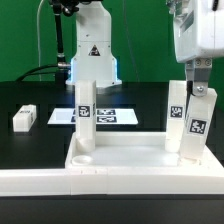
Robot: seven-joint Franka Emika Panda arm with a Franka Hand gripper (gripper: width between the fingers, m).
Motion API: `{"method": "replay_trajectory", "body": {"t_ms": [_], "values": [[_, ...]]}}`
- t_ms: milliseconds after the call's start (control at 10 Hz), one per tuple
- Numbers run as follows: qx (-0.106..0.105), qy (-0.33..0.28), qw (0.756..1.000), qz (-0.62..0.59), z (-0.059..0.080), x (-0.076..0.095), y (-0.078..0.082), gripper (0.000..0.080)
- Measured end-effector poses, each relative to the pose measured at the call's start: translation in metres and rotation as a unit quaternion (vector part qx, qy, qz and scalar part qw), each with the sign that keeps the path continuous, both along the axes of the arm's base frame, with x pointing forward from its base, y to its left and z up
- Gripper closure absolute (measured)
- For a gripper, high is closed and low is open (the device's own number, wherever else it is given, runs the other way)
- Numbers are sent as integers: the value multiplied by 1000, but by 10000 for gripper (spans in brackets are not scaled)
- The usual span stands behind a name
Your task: Assemble desk
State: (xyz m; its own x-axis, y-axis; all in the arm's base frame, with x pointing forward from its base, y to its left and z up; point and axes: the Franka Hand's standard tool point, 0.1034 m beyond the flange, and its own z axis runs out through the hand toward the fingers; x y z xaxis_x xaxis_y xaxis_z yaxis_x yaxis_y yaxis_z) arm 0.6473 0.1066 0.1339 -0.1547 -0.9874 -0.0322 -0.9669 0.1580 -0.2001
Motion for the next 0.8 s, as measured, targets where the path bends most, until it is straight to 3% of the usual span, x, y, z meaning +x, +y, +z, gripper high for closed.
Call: {"method": "replay_trajectory", "body": {"t_ms": [100, 200, 800], "values": [[-14, 1, 999, 46, -1, 0, -1, 243], [-60, 7, 978, 201, -3, 0, -6, 162], [-105, -5, 916, 386, -7, 1, -3, 150]]}}
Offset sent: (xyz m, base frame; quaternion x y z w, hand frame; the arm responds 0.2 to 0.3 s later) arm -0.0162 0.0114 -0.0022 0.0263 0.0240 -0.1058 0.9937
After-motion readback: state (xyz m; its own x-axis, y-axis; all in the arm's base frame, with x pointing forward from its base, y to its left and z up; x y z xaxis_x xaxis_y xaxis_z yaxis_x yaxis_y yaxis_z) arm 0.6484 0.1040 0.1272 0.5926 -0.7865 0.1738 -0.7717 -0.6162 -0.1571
